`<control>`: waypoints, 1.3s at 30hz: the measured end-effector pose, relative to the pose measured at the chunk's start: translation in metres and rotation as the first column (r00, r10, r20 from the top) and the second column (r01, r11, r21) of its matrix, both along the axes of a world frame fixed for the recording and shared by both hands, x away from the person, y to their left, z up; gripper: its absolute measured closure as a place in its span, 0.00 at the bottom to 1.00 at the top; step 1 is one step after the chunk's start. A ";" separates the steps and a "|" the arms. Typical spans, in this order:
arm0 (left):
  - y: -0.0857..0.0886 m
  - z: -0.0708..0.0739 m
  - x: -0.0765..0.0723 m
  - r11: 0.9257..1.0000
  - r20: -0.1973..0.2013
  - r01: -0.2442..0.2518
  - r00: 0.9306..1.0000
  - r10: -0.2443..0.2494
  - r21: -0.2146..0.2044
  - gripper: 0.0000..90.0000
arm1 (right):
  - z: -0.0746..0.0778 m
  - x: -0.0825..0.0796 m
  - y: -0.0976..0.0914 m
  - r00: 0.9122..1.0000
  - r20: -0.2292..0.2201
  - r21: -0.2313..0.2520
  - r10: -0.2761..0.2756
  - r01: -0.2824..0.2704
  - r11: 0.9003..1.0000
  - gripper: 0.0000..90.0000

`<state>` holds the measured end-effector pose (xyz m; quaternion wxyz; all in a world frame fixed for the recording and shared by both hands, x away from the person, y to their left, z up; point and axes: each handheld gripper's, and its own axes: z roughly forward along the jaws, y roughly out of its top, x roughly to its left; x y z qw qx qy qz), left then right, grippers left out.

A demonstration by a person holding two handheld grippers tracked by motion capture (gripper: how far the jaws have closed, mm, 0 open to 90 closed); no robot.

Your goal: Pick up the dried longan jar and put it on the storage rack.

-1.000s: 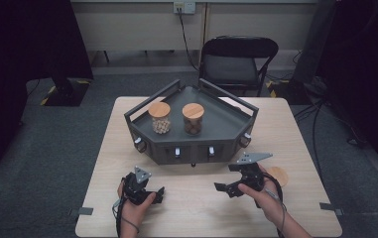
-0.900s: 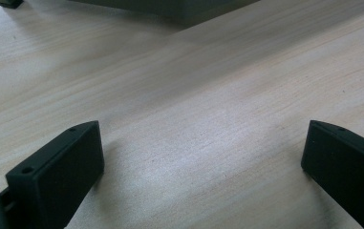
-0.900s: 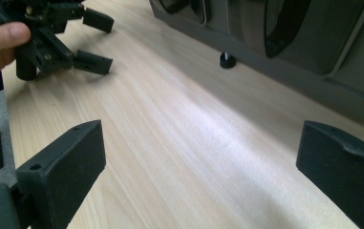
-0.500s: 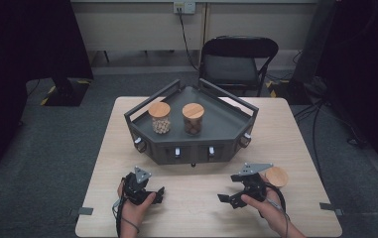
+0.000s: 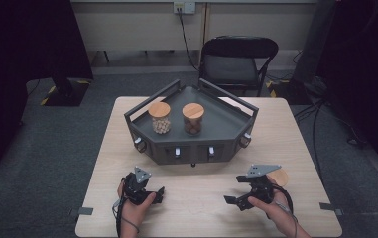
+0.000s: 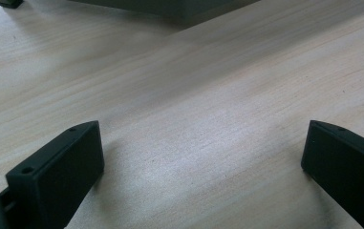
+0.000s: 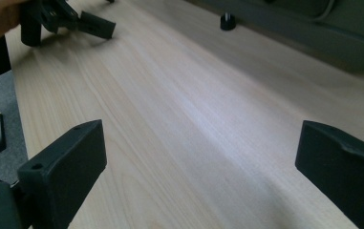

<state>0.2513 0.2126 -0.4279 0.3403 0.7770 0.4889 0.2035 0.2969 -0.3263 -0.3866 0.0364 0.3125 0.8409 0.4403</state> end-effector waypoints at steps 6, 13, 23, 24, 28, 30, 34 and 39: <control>0.000 0.000 0.000 1.000 0.000 0.000 1.000 0.000 0.000 0.00 | 0.013 -0.004 -0.009 0.999 0.034 -0.004 -0.014 0.014 1.000 0.02; 0.000 0.000 0.000 1.000 0.000 0.000 1.000 0.000 0.000 0.00 | 0.024 -0.009 -0.021 0.997 0.068 -0.018 -0.044 0.045 0.999 0.02; 0.000 0.000 0.000 1.000 0.000 0.000 1.000 0.000 0.000 0.00 | 0.031 -0.014 -0.040 0.992 0.099 -0.031 -0.075 0.078 0.996 0.02; 0.000 0.000 0.000 1.000 0.000 0.000 1.000 0.000 0.000 0.00 | 0.031 -0.014 -0.043 0.992 0.101 -0.029 -0.079 0.082 0.996 0.02; 0.000 0.000 0.000 1.000 0.000 0.000 1.000 0.000 -0.001 0.00 | 0.034 -0.017 -0.050 0.989 0.116 -0.038 -0.095 0.100 0.994 0.02; 0.000 0.000 0.000 1.000 0.000 0.000 1.000 0.000 0.000 0.00 | 0.034 -0.018 -0.053 0.987 0.122 -0.045 -0.103 0.110 0.993 0.02; 0.000 0.000 0.000 1.000 0.000 0.000 1.000 0.000 0.000 0.00 | 0.035 -0.021 -0.061 0.984 0.130 -0.047 -0.122 0.129 0.990 0.02; 0.000 0.000 0.000 1.000 0.000 0.000 1.000 0.000 0.000 0.00 | 0.033 -0.025 -0.074 0.980 0.134 -0.038 -0.150 0.157 0.987 0.02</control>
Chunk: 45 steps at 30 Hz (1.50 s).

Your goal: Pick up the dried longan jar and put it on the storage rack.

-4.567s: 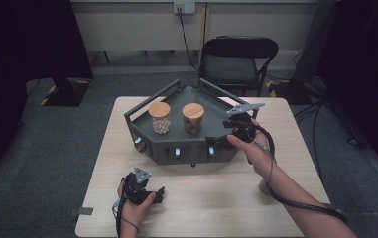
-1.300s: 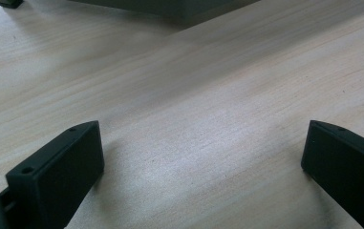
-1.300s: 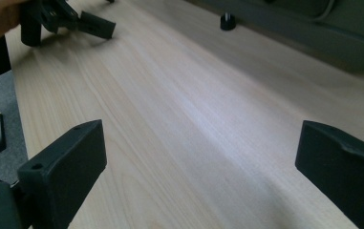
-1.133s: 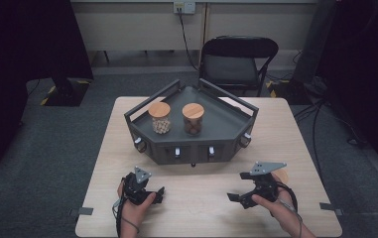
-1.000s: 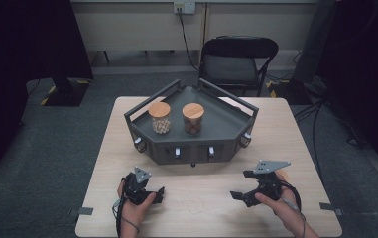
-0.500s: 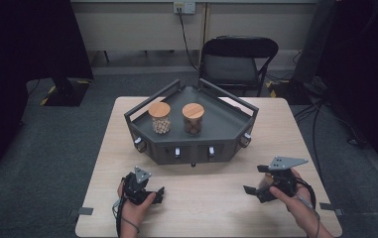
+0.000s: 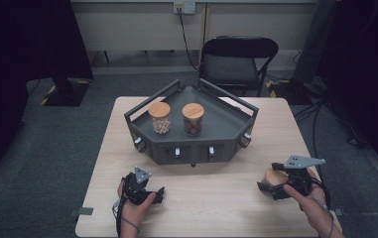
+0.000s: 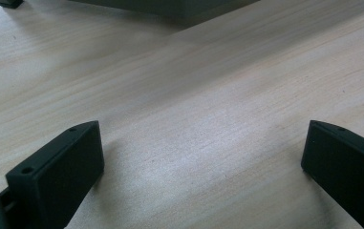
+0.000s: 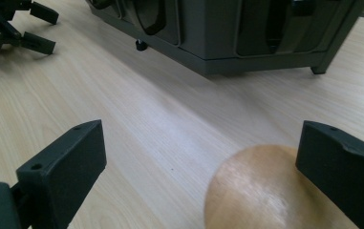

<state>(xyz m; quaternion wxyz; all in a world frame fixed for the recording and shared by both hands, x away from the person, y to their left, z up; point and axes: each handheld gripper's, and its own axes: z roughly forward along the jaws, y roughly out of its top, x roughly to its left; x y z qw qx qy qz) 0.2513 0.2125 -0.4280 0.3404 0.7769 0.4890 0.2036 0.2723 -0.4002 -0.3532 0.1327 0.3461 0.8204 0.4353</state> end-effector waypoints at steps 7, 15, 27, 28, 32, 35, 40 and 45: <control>0.000 0.000 0.000 1.000 0.000 0.000 1.000 0.000 0.000 0.00 | -0.002 -0.006 -0.010 0.999 0.022 -0.018 -0.031 0.031 0.999 0.02; 0.000 0.000 0.000 1.000 0.000 0.000 1.000 0.000 0.000 0.00 | -0.006 -0.012 -0.022 0.998 0.040 -0.013 -0.050 0.051 0.999 0.02; 0.000 0.000 0.000 1.000 0.000 0.000 1.000 0.000 0.000 0.00 | -0.016 -0.019 -0.040 0.994 0.053 -0.019 -0.091 0.092 0.996 0.02; 0.000 0.000 0.000 1.000 0.000 0.000 1.000 0.000 0.000 0.00 | -0.017 -0.019 -0.040 0.995 0.053 -0.025 -0.088 0.090 0.996 0.02; 0.000 0.000 0.000 1.000 0.000 0.000 1.000 0.000 0.000 0.00 | -0.023 -0.021 -0.040 0.995 0.053 -0.039 -0.088 0.090 0.995 0.02; 0.000 0.000 0.000 1.000 0.000 0.000 1.000 0.000 0.000 0.00 | -0.028 -0.022 -0.041 0.995 0.056 -0.040 -0.086 0.088 0.995 0.02; 0.000 0.000 0.000 1.000 0.000 0.000 1.000 0.000 0.000 0.00 | -0.033 -0.024 -0.040 0.995 0.060 -0.042 -0.078 0.081 0.996 0.02; 0.000 0.000 0.000 1.000 0.000 0.000 1.000 0.000 0.000 0.00 | -0.039 -0.025 -0.039 0.996 0.052 -0.050 -0.077 0.080 0.996 0.02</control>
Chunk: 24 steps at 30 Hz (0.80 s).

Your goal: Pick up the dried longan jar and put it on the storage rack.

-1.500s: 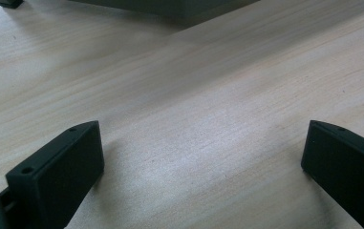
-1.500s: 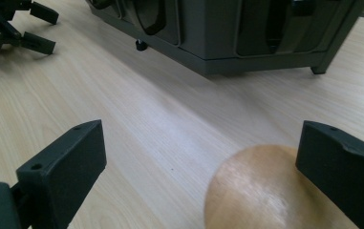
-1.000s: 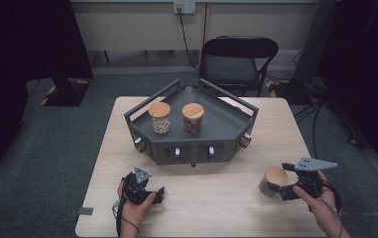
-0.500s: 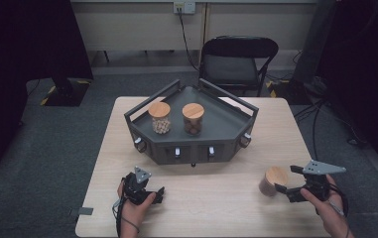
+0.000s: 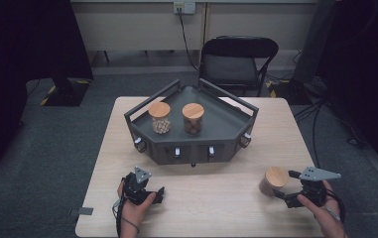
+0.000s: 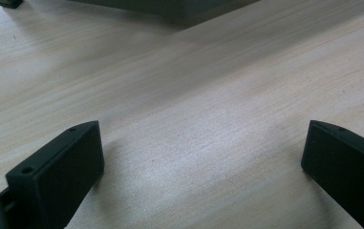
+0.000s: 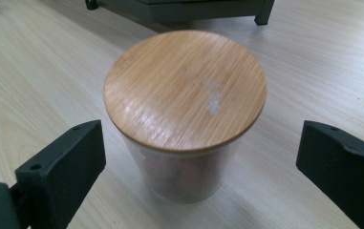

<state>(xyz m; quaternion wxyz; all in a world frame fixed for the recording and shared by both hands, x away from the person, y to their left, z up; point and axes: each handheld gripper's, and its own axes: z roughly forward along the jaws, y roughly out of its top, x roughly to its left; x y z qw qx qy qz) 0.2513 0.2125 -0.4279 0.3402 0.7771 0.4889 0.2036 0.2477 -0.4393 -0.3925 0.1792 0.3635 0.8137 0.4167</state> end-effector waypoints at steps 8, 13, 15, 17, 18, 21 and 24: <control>0.000 0.000 0.000 1.000 0.000 0.000 1.000 0.000 -0.001 0.00 | -0.009 0.000 0.000 1.000 -0.019 -0.002 -0.005 0.005 1.000 0.02; 0.000 0.000 0.000 1.000 0.000 0.000 1.000 0.000 0.000 0.00 | -0.013 -0.003 0.000 1.000 -0.030 -0.016 -0.007 0.006 1.000 0.02; 0.000 0.000 0.000 1.000 0.000 0.000 1.000 0.000 0.000 0.00 | -0.014 -0.004 -0.002 0.999 -0.033 -0.020 -0.013 0.012 1.000 0.02; 0.000 0.000 0.000 1.000 0.000 0.000 1.000 0.000 0.000 0.00 | -0.016 -0.005 -0.004 0.999 -0.036 -0.015 -0.014 0.014 1.000 0.03; 0.000 0.000 0.000 1.000 0.000 0.000 1.000 0.000 0.000 0.00 | -0.017 -0.005 -0.004 0.999 -0.038 -0.015 -0.018 0.017 1.000 0.02; 0.000 0.000 0.000 1.000 0.000 0.000 1.000 0.000 0.000 0.00 | -0.019 -0.006 -0.004 0.999 -0.043 -0.019 -0.018 0.017 1.000 0.02; 0.000 0.000 0.000 1.000 0.000 0.000 1.000 0.000 0.000 0.00 | -0.021 -0.007 -0.004 0.999 -0.045 -0.020 -0.019 0.018 1.000 0.02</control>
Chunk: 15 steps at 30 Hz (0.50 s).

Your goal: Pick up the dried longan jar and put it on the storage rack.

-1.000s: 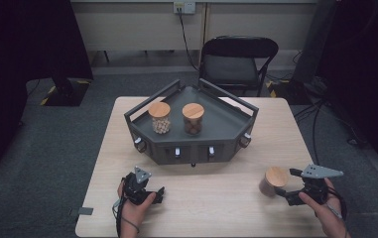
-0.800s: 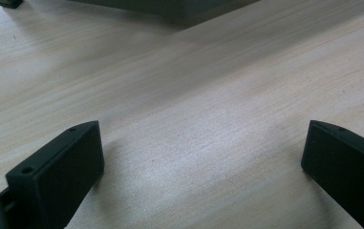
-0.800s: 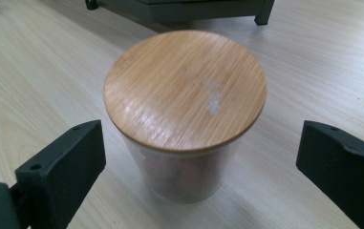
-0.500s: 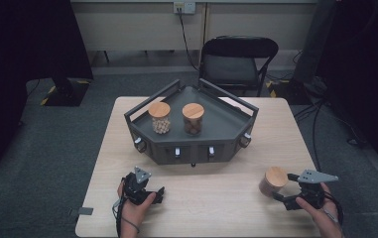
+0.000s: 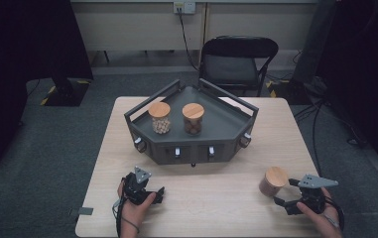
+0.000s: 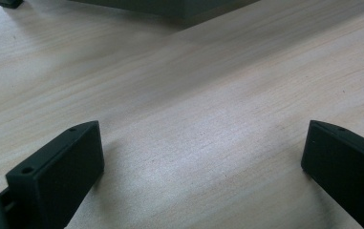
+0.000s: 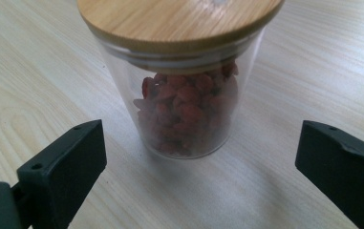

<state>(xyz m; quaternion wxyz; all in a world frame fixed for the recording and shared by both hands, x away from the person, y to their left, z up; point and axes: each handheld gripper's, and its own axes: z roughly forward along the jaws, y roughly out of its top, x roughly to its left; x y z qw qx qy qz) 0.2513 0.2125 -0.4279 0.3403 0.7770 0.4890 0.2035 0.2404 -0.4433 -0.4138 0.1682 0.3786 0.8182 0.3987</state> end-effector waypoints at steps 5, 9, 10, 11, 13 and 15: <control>0.000 0.000 0.000 1.000 0.000 0.000 1.000 0.000 0.000 0.00 | -0.003 -0.002 0.000 1.000 -0.005 -0.005 0.000 0.000 1.000 0.02; 0.000 0.000 0.000 1.000 0.000 0.000 1.000 0.000 0.000 0.00 | -0.005 -0.004 -0.001 1.000 -0.003 -0.002 -0.004 0.004 1.000 0.03; 0.000 0.000 0.000 1.000 0.000 0.000 1.000 0.000 0.000 0.00 | -0.006 -0.004 -0.001 1.000 -0.003 0.000 -0.003 0.003 1.000 0.03; 0.000 0.000 0.000 1.000 0.000 0.000 1.000 0.000 0.000 0.00 | -0.006 -0.004 -0.001 1.000 -0.001 0.001 -0.005 0.005 1.000 0.03; 0.000 0.000 0.000 1.000 0.000 0.000 1.000 0.000 0.000 0.00 | -0.007 -0.005 -0.001 1.000 0.000 0.001 -0.002 0.002 1.000 0.03; 0.000 0.000 0.000 1.000 0.000 0.000 1.000 0.000 0.000 0.00 | -0.007 -0.005 -0.002 1.000 -0.002 0.004 -0.004 0.004 1.000 0.02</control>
